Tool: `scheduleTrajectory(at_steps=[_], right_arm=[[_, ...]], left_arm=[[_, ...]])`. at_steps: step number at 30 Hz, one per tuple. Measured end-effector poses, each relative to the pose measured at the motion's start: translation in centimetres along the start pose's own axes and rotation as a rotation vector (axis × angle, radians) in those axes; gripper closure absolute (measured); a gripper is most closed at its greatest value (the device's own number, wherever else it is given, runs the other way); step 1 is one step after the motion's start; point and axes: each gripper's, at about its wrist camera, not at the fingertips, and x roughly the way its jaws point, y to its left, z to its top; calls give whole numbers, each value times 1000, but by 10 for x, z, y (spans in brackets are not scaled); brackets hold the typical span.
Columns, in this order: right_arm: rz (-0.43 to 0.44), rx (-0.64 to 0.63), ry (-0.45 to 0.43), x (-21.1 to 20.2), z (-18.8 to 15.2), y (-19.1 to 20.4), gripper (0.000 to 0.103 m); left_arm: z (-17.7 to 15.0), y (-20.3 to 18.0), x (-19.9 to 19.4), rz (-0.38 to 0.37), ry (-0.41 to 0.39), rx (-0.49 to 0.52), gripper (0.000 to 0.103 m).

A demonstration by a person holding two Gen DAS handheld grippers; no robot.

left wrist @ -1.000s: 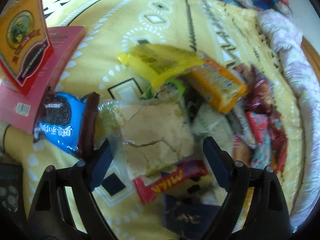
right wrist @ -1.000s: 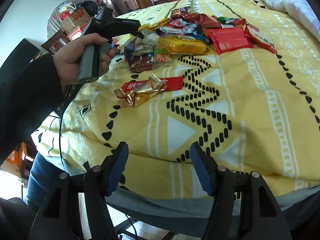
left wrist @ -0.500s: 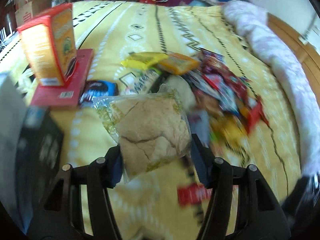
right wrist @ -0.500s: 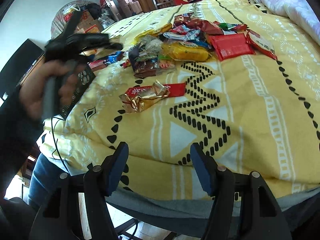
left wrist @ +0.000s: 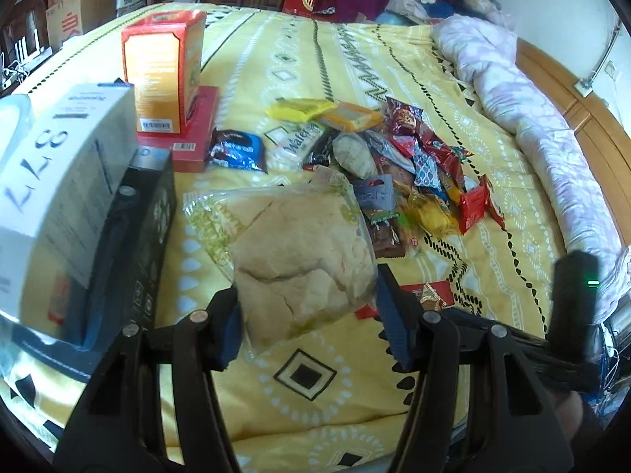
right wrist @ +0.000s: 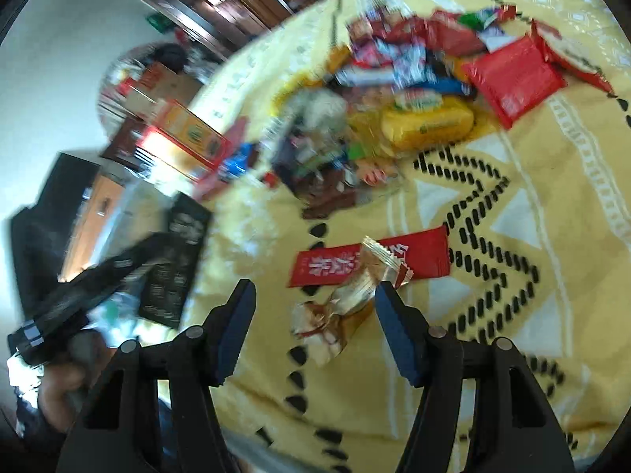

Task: Organize snacks
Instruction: 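Grasp a clear bread-like packet with the left tool while the right tool grasps a gold wrapped snack, then carry the bread packet and gold snack over the clear bowl with both tools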

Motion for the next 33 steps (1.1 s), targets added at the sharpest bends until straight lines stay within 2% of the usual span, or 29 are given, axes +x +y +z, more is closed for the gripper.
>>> scheduleTrajectory(at_steps=[3, 6, 7, 8, 9, 10, 14, 16, 19, 21, 22, 23, 25, 27, 29, 33], right_arm=[[-95, -30, 37, 21, -4, -1, 52], [-125, -44, 31, 29, -12, -7, 61], [-138, -62, 24, 29, -13, -6, 62], [-145, -74, 19, 28, -14, -4, 64], [-147, -84, 11, 27, -14, -3, 66], [-136, -87, 1, 25, -13, -2, 67], [-114, -135, -49, 10, -13, 9, 71], [-102, -153, -57, 4, -14, 12, 71], [-88, -162, -71, -6, -18, 15, 71], [-72, -159, -75, -12, -23, 14, 71], [-61, -159, -70, -14, -25, 13, 71], [-59, -158, -64, -15, -29, 12, 71], [-50, -156, -55, -17, -34, 13, 71], [-42, -152, -45, -16, -38, 12, 71], [-36, -150, -35, -14, -40, 11, 71], [-28, -137, -30, -12, -40, 5, 71]], left_arm=[[-1, 1, -3, 2, -8, 6, 43], [-5, 4, -2, 2, -3, 6, 43], [-7, 4, -1, 7, 0, 10, 46], [-8, 5, 0, 5, 10, 10, 62], [-10, 5, 2, -4, 24, 8, 69], [-11, 5, 1, -8, 28, 8, 70], [-11, 0, -5, -11, -10, 48, 70], [-13, 5, 1, -15, 12, 39, 69], [-20, 14, 7, -20, 41, 10, 65], [-26, 16, 8, -20, 50, -5, 44], [-29, 18, 8, -11, 49, -25, 27], [-32, 19, 8, -2, 45, -45, 21], [-38, 19, 15, 16, 66, -69, 21], [-39, 16, 23, 18, 76, -46, 21], [-39, 10, 30, 29, 73, 14, 20], [-39, 2, 56, 69, 125, 139, 18]])
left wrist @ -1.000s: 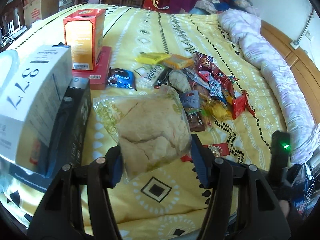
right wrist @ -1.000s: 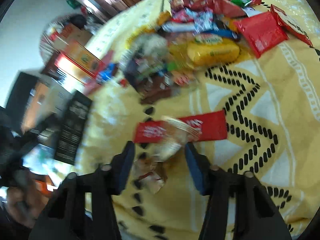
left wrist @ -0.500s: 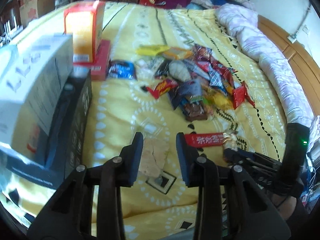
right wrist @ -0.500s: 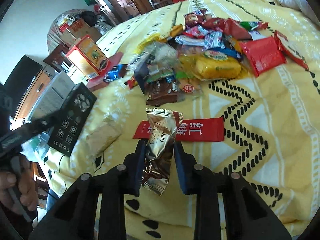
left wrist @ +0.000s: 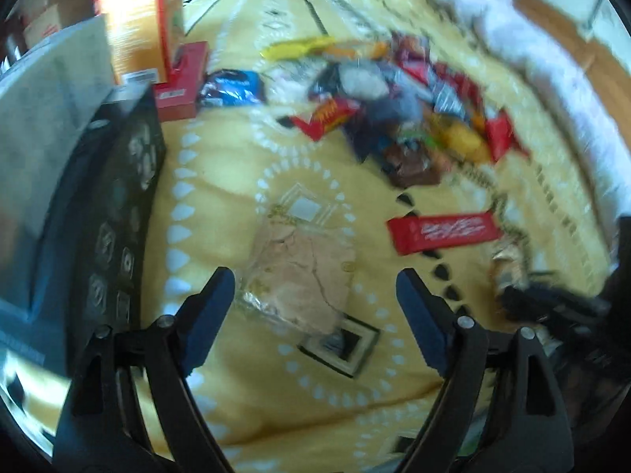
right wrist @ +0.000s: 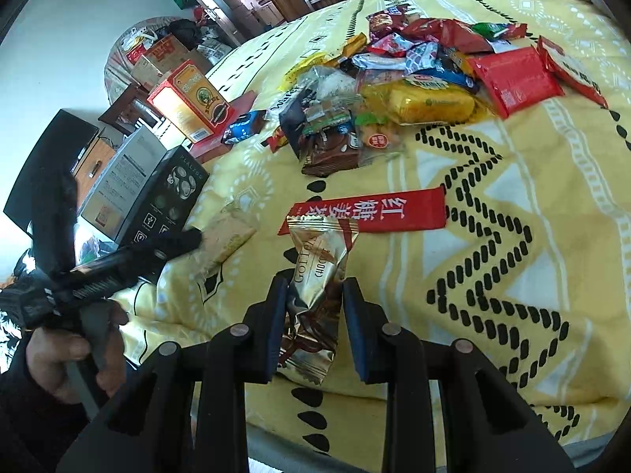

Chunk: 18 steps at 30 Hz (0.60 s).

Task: Organize snacks
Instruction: 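Carry the bread packet and gold snack over the clear bowl with both tools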

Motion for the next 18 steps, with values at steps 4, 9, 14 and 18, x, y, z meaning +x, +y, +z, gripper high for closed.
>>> scheduleTrajectory(at_steps=[4, 9, 14, 18], right_arm=[[8, 18, -2, 1, 2, -7, 71], [9, 28, 1, 3, 2, -11, 71], [6, 24, -11, 0, 4, -7, 71], [-4, -1, -53, -12, 13, 2, 71]], left_arm=[[-1, 5, 26, 51, 38, 34, 17], [-4, 8, 27, 69, 24, 45, 42], [-5, 6, 6, 37, -20, 27, 49], [6, 1, -39, 25, -139, 28, 49]])
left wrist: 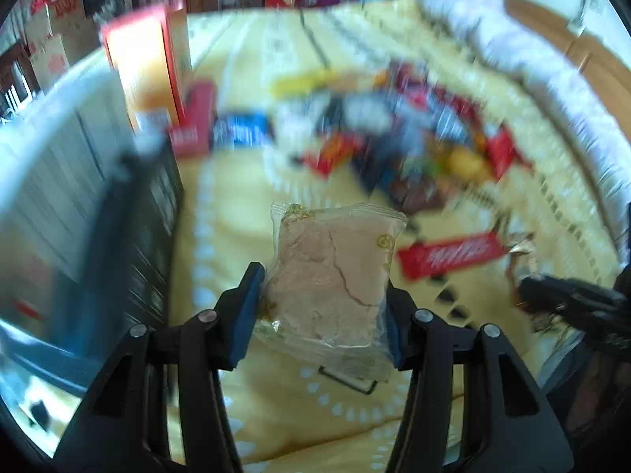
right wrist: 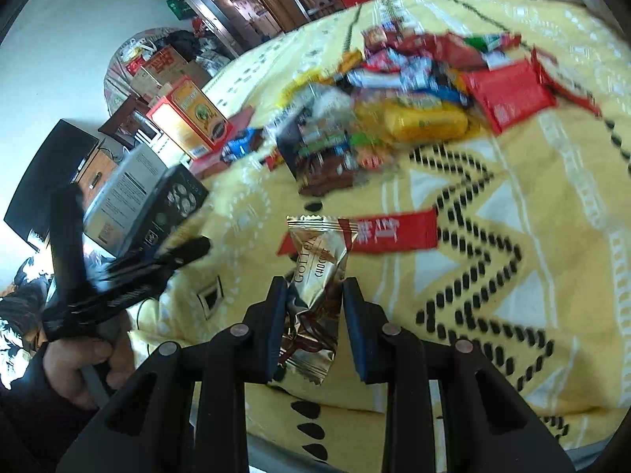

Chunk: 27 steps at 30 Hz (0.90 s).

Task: Organize snacks
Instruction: 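Carry the bread packet and gold snack over the clear bowl with both tools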

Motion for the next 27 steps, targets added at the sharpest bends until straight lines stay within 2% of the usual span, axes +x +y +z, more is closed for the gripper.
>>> scheduleTrajectory(at_steps=[5, 8, 12, 16, 20, 27], right_arm=[[-11, -48, -65, -17, 24, 17, 71], [-7, -89, -104, -27, 41, 34, 71], [15, -163, -152, -37, 67, 68, 71], [55, -253, -198, -43, 96, 115, 71], [120, -354, -225, -40, 120, 179, 71], [253, -531, -185, -15, 132, 300, 71]], left_arm=[[31, 6, -57, 3, -164, -7, 52], [46, 17, -90, 33, -259, -4, 53], [58, 46, -123, 105, -333, -26, 54], [58, 89, -148, 197, -373, -87, 54], [55, 130, -175, 307, -410, -150, 54], [44, 191, -196, 444, -414, -266, 54]])
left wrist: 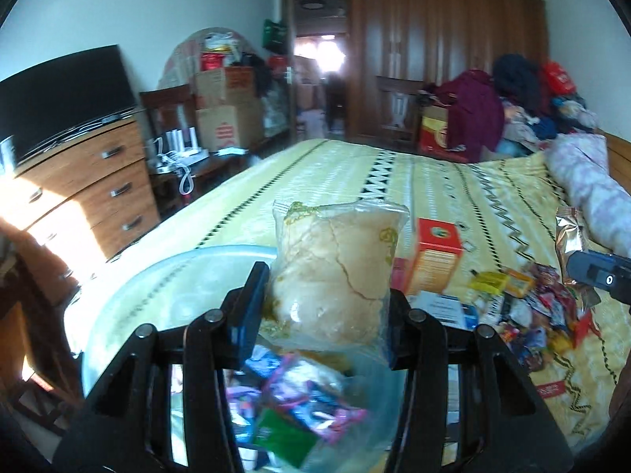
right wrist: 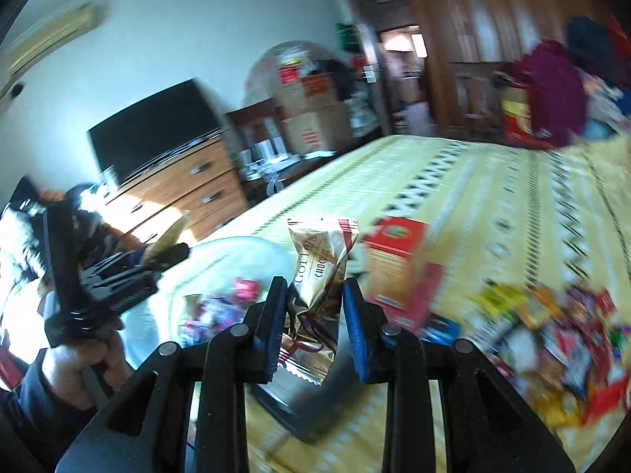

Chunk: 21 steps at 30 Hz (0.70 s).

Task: Organize snacks
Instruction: 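Carry the bread packet and gold snack over the clear bowl with both tools, then lower both snacks into the clear bowl and open both tools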

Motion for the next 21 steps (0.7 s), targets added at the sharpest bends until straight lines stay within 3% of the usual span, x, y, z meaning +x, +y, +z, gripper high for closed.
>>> scheduleTrajectory(at_steps=[8, 21], right_arm=[[114, -92, 105, 80, 28, 80, 71], [133, -111, 208, 138, 31, 106, 71]], left_arm=[[-7, 39, 10, 46, 27, -70, 54], [-14, 61, 23, 30, 73, -122, 54]])
